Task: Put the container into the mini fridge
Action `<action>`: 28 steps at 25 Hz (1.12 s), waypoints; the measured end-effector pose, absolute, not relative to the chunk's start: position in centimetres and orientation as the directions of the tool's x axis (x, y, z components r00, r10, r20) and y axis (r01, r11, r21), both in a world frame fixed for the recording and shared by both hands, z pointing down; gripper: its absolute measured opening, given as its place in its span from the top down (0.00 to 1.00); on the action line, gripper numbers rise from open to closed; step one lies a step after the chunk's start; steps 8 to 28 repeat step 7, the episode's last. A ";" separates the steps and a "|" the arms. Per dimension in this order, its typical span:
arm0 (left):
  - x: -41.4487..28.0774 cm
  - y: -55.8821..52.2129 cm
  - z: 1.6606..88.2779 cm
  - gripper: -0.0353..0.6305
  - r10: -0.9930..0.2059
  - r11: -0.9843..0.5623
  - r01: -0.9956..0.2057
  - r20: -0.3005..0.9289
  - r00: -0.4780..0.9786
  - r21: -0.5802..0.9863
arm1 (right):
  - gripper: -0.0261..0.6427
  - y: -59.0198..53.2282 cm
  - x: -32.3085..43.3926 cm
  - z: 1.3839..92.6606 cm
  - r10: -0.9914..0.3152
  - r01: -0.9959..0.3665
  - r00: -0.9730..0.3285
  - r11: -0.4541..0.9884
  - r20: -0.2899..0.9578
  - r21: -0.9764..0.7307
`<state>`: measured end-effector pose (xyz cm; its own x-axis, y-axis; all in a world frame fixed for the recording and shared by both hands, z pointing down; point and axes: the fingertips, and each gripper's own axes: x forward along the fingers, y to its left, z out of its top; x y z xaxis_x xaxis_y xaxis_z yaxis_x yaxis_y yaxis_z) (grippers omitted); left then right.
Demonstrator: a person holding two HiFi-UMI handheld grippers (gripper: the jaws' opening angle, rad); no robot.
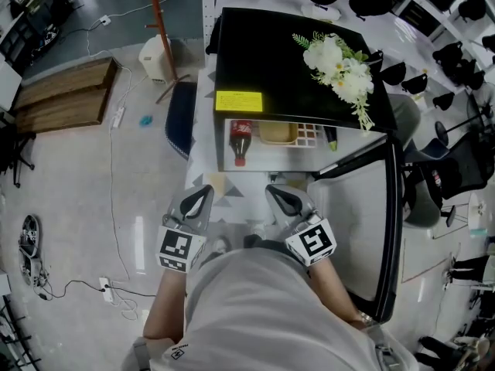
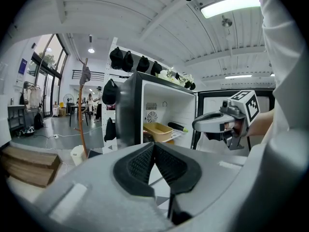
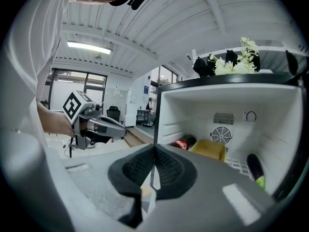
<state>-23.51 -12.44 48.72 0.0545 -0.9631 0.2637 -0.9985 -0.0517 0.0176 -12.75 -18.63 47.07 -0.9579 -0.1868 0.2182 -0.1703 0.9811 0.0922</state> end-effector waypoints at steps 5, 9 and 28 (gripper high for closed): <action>-23.4 -12.6 48.6 0.94 -0.964 -0.050 -0.999 0.260 0.052 0.015 | 0.96 -18.9 -12.3 47.4 -0.194 -0.181 -0.954 0.980 0.228 0.077; -23.3 -12.6 48.5 0.94 -0.964 -0.051 -0.999 0.261 0.053 0.014 | 0.96 -19.1 -12.0 47.7 -0.203 -0.190 -0.950 0.979 0.236 0.076; -23.3 -12.6 48.5 0.94 -0.964 -0.051 -0.999 0.261 0.053 0.014 | 0.96 -19.1 -12.0 47.7 -0.203 -0.190 -0.950 0.979 0.236 0.076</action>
